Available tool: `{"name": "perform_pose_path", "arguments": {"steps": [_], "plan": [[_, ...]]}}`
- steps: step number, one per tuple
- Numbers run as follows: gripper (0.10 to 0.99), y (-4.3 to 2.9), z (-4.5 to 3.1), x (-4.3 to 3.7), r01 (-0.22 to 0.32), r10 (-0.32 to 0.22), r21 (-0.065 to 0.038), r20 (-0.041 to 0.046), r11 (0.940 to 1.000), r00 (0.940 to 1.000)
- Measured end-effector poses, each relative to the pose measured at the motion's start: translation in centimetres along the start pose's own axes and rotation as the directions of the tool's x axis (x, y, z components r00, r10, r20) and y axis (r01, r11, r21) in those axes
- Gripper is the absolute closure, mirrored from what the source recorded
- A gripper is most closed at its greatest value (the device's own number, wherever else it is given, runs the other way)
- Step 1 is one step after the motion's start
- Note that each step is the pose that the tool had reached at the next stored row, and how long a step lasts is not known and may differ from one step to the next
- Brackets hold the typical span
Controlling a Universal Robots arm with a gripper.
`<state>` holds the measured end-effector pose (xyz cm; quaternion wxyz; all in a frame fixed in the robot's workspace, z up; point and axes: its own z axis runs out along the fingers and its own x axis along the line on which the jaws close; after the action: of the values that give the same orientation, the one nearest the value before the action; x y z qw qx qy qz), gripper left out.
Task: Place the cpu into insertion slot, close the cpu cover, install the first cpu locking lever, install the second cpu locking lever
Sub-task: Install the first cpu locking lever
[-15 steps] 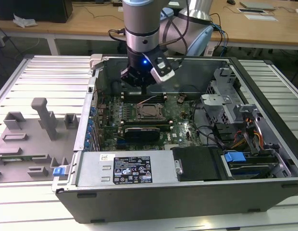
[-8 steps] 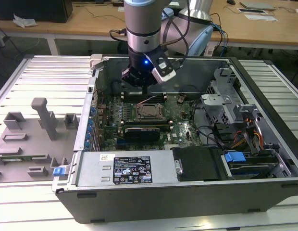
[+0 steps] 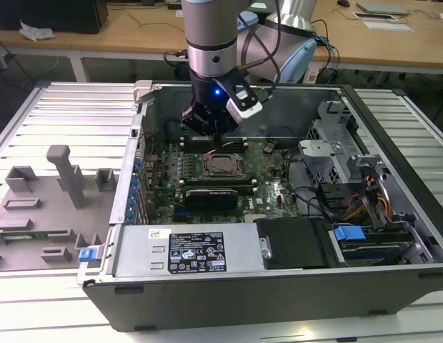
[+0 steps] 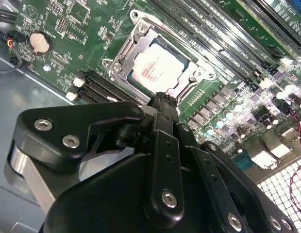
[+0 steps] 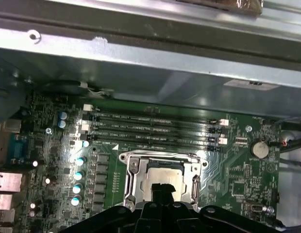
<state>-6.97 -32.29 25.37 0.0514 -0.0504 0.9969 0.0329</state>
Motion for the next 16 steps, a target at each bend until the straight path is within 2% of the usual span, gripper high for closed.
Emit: {"name": "perform_pose_path", "arguments": {"steps": [5,6,7,8,9,11,13,14,16], "plan": [[0.98,0.02,0.09,0.01,-0.001,0.001,0.003,-0.0003,1.0,1.0],[0.98,0.14,0.28,0.02,-0.007,0.007,0.02,-0.0015,0.9998,1.0],[0.98,0.41,0.48,0.0,-0.012,0.012,0.019,-0.0005,0.9997,0.9999],[0.98,0.45,0.56,0.01,-0.014,0.014,0.004,0.0029,0.9999,0.9999],[0.98,0.56,0.72,0.01,-0.014,0.014,0.0,0.0071,0.9999,0.9999],[0.98,0.74,0.84,0.01,-0.014,0.014,0.0,0.0126,0.9999,0.9998],[0.98,0.98,0.98,0.0,-0.013,0.013,0.001,0.0262,0.9999,0.9996],[0.98,1.13,1.0,-0.01,-0.012,0.012,0.001,0.04,0.9999,0.9991],[0.98,1.22,1.02,-0.03,-0.011,0.012,-0.003,0.0545,0.9999,0.9984]]}}
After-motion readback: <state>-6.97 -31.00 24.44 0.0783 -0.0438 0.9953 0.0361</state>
